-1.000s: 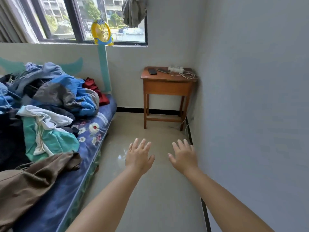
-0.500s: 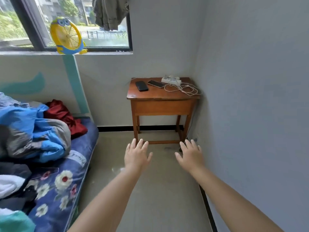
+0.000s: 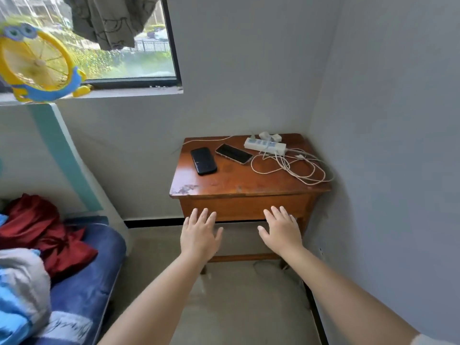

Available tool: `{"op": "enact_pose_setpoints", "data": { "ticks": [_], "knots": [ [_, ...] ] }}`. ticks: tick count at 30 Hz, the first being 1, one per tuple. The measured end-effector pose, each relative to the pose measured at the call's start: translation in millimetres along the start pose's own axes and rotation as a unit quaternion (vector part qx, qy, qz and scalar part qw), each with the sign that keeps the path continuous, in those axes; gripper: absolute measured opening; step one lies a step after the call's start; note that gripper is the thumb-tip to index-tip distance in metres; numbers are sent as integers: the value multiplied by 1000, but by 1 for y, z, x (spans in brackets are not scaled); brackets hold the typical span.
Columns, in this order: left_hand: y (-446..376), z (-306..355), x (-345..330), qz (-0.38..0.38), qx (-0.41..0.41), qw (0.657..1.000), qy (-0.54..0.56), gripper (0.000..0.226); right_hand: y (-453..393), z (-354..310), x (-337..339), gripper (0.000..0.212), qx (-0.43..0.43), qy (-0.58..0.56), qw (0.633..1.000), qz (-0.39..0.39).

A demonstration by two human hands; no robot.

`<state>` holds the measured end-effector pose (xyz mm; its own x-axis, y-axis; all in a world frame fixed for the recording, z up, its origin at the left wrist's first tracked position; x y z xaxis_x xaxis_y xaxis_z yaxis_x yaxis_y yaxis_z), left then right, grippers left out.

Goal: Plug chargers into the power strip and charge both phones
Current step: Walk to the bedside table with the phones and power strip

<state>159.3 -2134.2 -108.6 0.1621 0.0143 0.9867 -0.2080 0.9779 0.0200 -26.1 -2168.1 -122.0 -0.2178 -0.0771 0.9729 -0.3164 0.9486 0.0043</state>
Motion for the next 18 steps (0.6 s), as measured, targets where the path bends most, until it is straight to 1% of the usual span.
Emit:
{"op": "enact_pose_setpoints", "data": {
  "ticks": [4,7,11,14,16,18],
  "knots": [
    [-85,2,-12,-19,1,1000,3,52,-81,8,-7,53,16,-6,1000,-7],
    [-159,11,-20,-22,-16,1000,6,53,-144,22,-8,53,16,0,1000,-4],
    [-251,30,-30,-36,-41,998,7,53,-219,54,2,53,-26,-2,1000,12],
    [-309,45,-39,-47,-58,997,35,51,-265,70,15,52,-47,-3,998,35],
    [-343,58,-46,-56,-71,995,43,51,-288,82,23,52,-61,-8,997,47],
    [-371,73,-58,-81,-84,992,40,51,-300,100,28,52,-79,-10,995,53]
  ]
}}
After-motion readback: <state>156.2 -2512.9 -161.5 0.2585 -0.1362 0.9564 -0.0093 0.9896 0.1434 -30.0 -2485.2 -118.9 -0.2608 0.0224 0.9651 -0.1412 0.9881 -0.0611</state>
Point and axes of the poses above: each hand's wrist, its own y-axis away from the middle knuckle, its own x-axis out of the back of the hand, z = x × y, the point moved 10 cm from there along -y, towards the middle knuckle, and after that the axes turned 7 degrees about x, right-handed, at the moved point
